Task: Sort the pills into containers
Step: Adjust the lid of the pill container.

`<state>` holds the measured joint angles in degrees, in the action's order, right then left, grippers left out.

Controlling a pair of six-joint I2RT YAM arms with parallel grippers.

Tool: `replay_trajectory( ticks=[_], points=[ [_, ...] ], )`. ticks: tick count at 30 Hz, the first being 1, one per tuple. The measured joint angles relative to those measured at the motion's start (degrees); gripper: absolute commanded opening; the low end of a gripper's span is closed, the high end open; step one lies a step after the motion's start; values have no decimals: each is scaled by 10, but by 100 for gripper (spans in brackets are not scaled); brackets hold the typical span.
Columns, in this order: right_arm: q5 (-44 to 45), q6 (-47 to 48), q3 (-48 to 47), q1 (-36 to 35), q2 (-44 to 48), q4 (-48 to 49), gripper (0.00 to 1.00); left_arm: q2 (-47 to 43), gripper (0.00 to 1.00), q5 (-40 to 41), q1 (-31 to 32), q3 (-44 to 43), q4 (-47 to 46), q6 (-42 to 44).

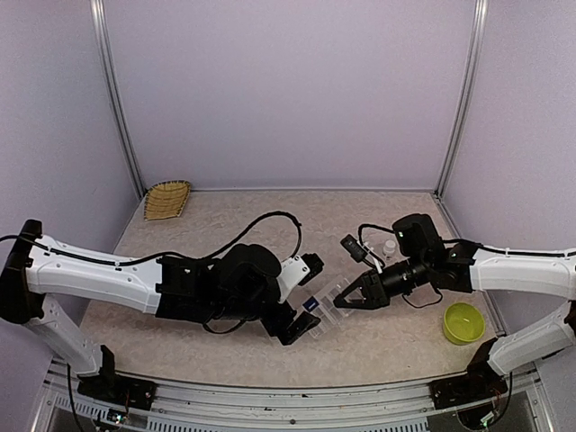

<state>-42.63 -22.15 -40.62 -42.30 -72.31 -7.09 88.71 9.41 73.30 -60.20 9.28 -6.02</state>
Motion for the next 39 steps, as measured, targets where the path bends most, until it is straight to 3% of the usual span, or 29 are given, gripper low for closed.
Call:
replay_trajectory(
  ticks=[11,21,39],
  points=[
    [-5,3,1,0,13,0,14,-38,99,83,-39,8,-10,-29],
    [-24,16,12,0,31,3,13,-48,99,75,-70,20,-25,-64],
    [-41,20,22,-7,48,13,12,17,99,47,-74,-8,-22,-75]
  ],
)
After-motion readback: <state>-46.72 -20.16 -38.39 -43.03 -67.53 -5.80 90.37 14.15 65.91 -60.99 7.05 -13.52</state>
